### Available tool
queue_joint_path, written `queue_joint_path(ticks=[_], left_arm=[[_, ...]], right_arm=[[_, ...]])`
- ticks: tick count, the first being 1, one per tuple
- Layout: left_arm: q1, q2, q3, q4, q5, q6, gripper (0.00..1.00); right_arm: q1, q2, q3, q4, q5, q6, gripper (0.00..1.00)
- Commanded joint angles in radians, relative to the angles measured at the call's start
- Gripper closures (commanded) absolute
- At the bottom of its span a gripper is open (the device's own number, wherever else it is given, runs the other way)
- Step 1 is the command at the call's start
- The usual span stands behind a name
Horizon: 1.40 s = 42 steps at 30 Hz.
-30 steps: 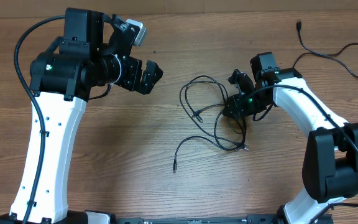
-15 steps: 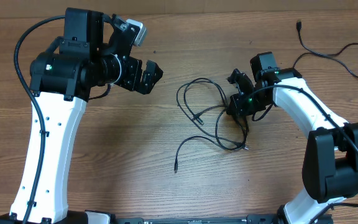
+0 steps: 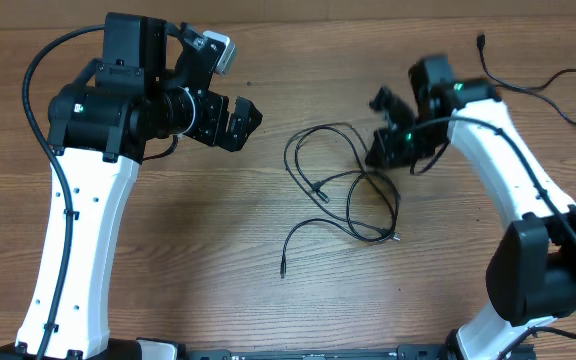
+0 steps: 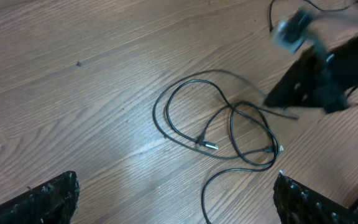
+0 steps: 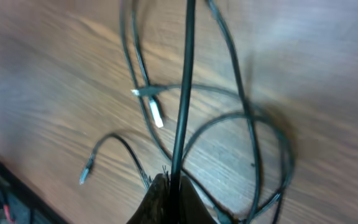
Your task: Untangle cables
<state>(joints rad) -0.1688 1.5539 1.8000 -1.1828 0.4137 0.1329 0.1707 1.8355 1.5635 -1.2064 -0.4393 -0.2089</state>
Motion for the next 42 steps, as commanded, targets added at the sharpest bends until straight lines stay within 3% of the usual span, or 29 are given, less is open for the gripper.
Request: queue_joint_path(ticks=[1, 11, 22, 28, 38, 42], left_arm=[[-0.002, -0.016, 0.015, 0.002, -0.006, -0.002, 0.00], [-0.002, -0.016, 0.015, 0.002, -0.006, -0.002, 0.00], [-0.002, -0.016, 0.015, 0.002, -0.006, -0.002, 0.00], [-0.002, -0.016, 0.015, 0.002, -0.006, -0.002, 0.00], [-0.002, -0.016, 0.015, 0.002, -0.006, -0.002, 0.00], [-0.002, -0.016, 0.015, 0.002, -0.006, -0.002, 0.00]], right_arm=[[-0.003, -0.022, 0.166, -0.055, 0.032, 0.002, 0.96], [-0.003, -0.022, 0.727, -0.263, 0.087, 0.002, 0.96], [-0.003, -0.022, 1.197, -0.270, 0.087, 0.029, 0.96], [-0.003, -0.024, 1.295, -0.270, 0.087, 0.029, 0.96], [-0.003, -0.028, 1.298, -0.266, 0.093, 0.044, 0.96], [-0.003, -0.028, 1.298, -0.281, 0.190, 0.044, 0.96]])
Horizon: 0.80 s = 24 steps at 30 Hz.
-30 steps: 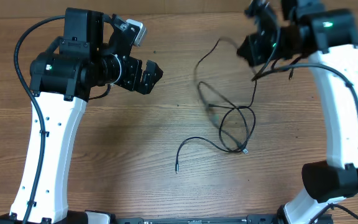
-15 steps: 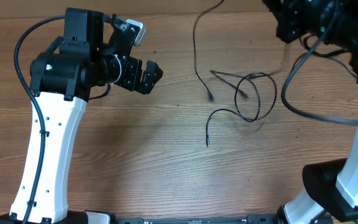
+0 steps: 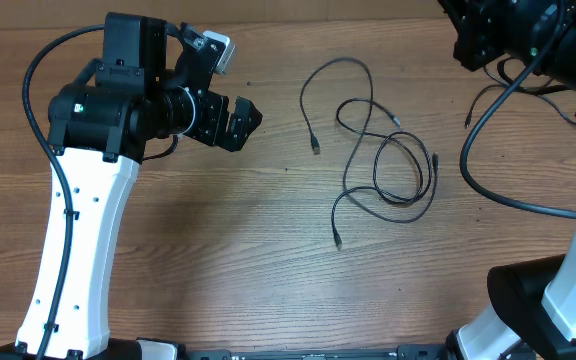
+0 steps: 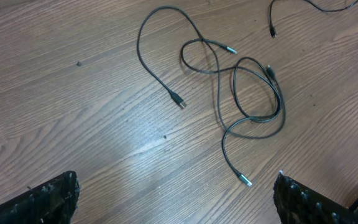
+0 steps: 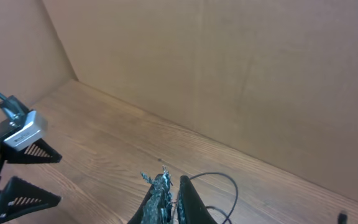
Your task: Untangle cables
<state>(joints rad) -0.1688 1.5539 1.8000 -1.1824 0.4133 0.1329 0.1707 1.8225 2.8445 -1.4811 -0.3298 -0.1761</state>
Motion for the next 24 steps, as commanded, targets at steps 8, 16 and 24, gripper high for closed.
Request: queue_joint_path(ticks=[8, 16, 24], left_arm=[[-0.002, -0.016, 0.015, 0.001, -0.006, -0.002, 0.00], [-0.002, -0.016, 0.015, 0.001, -0.006, -0.002, 0.00], [-0.002, -0.016, 0.015, 0.001, -0.006, -0.002, 0.00]], right_arm=[[-0.003, -0.013, -0.072, -0.088, 0.237, 0.011, 0.96], [-0.003, -0.013, -0.406, 0.045, 0.277, 0.021, 0.53], [-0.003, -0.012, -0.770, 0.146, 0.267, 0.215, 0.12]])
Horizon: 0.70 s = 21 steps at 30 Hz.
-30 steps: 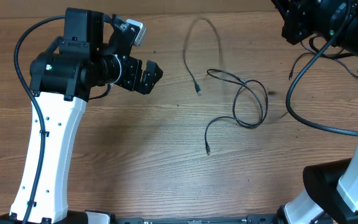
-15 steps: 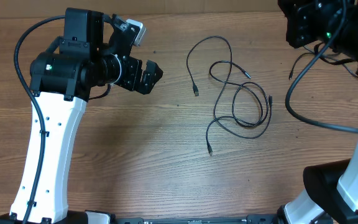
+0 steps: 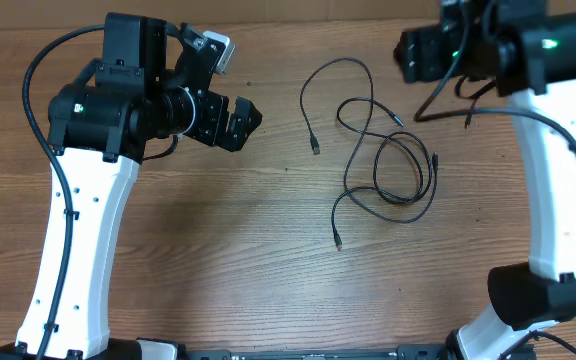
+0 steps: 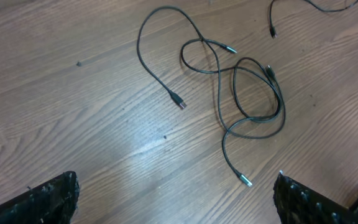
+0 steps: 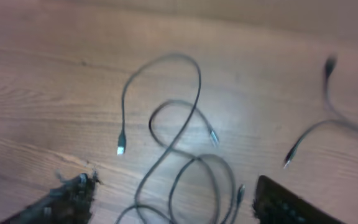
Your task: Untangle cables
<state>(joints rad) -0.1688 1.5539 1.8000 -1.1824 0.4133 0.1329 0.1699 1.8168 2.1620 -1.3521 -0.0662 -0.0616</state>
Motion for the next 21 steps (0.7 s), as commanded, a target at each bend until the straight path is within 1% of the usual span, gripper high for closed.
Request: queue_joint_path(ticks=[1, 3, 5, 10, 17, 19, 21], left_arm=[[-0.002, -0.016, 0.015, 0.001, -0.006, -0.002, 0.00], [-0.002, -0.016, 0.015, 0.001, -0.006, -0.002, 0.00], [-0.002, -0.016, 0.015, 0.001, -0.006, -0.002, 0.00], [-0.002, -0.016, 0.015, 0.001, -0.006, -0.002, 0.00], [-0.002, -0.016, 0.015, 0.001, -0.006, -0.002, 0.00], [-0.002, -0.016, 0.015, 0.001, -0.006, -0.002, 0.00], [-0.002, -0.016, 0.015, 0.001, -0.006, -0.002, 0.00]], right_arm=[[-0.003, -0.006, -0.125, 0.030, -0.016, 0.104, 0.08], [-0.003, -0.006, -0.214, 0.069, -0.081, 0.103, 0.03], [-0.003, -0.006, -0.301, 0.118, -0.130, 0.104, 0.00], [-0.002, -0.006, -0.513, 0.296, -0.251, 0.104, 0.00], [-0.001, -0.006, -0.715, 0.512, -0.391, 0.130, 0.01], [0.003, -0.006, -0.771, 0.577, -0.404, 0.169, 0.03], [0.009, -0.006, -0.813, 0.627, -0.407, 0.178, 0.03]])
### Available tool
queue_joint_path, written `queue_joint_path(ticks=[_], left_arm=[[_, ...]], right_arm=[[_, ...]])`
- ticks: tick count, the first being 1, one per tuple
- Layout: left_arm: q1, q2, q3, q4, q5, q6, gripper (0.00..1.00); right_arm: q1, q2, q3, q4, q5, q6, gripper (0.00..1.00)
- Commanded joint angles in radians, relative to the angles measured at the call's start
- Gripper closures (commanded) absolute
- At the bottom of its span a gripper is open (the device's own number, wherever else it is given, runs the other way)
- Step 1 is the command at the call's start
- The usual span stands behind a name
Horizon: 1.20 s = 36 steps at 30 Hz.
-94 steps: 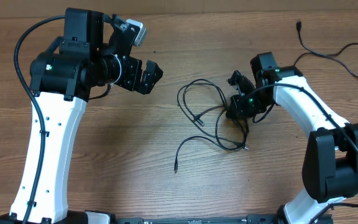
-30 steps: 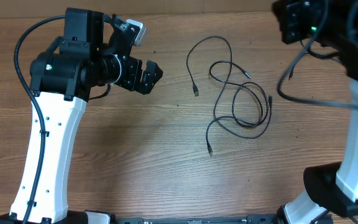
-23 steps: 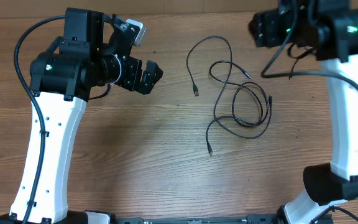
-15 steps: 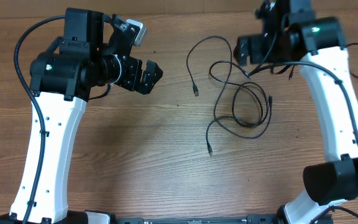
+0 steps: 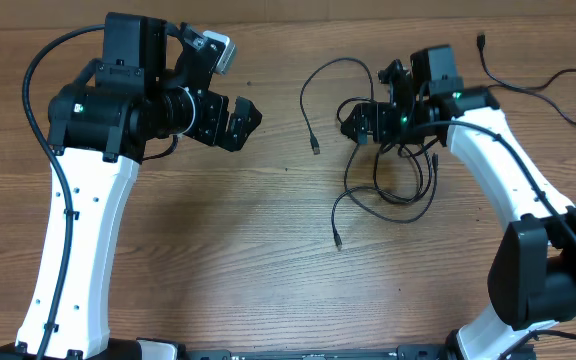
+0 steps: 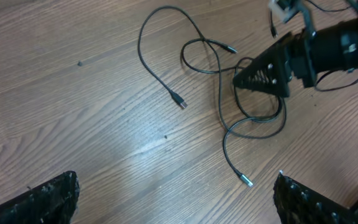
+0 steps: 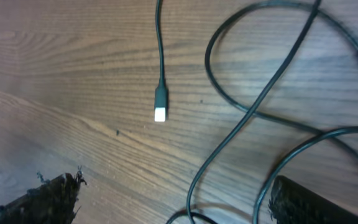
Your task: Untangle cables
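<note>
Two thin black cables lie looped over each other right of the table's middle. One plug end lies to the left, another nearer the front. My right gripper hangs open low over the tangle's back left part. In the right wrist view its fingers stand wide apart, with cable strands between them and a silver-tipped plug ahead. My left gripper is open and high at the left. In the left wrist view the cables and the right gripper show beyond it.
Another black cable runs along the back right of the wooden table. The left arm's white link stands at the left and the right arm's link crosses the right side.
My right gripper was open and high near the table's back; now it is low over the tangle. The cables and the left arm have not moved.
At first my right gripper was shut on a strand of the tangle near the table's middle. Then the cables lay farther right and more spread out, with the gripper raised far above them. Later it was open near the back, and now it is down over the tangle.
</note>
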<state>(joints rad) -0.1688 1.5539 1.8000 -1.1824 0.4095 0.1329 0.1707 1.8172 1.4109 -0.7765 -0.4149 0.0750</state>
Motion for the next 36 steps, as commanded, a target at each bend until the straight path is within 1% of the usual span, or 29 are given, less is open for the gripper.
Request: queue_joint_path(ticks=[1, 5, 12, 16, 19, 26, 34, 36], left_arm=[[-0.002, -0.016, 0.015, 0.001, -0.002, -0.002, 0.00], [-0.002, -0.016, 0.015, 0.001, -0.002, -0.002, 0.00], [-0.002, -0.016, 0.015, 0.001, -0.002, -0.002, 0.00], [-0.002, -0.016, 0.015, 0.001, -0.002, -0.002, 0.00], [-0.002, -0.016, 0.015, 0.001, -0.002, -0.002, 0.00], [-0.002, -0.016, 0.015, 0.001, -0.002, -0.002, 0.00], [-0.002, -0.016, 0.015, 0.001, -0.002, -0.002, 0.00], [-0.002, -0.016, 0.015, 0.001, -0.002, -0.002, 0.00]], right_arm=[[0.013, -0.006, -0.084, 0.079, -0.058, 0.052, 0.03], [0.027, -0.006, -0.151, 0.173, -0.058, 0.087, 0.04], [0.059, 0.026, -0.214, 0.308, -0.057, 0.134, 0.05], [0.067, 0.066, -0.215, 0.325, -0.031, 0.147, 0.09], [0.067, 0.092, -0.215, 0.326, 0.025, 0.168, 0.11], [0.064, 0.121, -0.215, 0.315, 0.093, 0.187, 0.11], [0.084, 0.157, -0.215, 0.354, 0.090, 0.188, 0.11], [0.087, 0.174, -0.215, 0.365, 0.088, 0.188, 0.14]])
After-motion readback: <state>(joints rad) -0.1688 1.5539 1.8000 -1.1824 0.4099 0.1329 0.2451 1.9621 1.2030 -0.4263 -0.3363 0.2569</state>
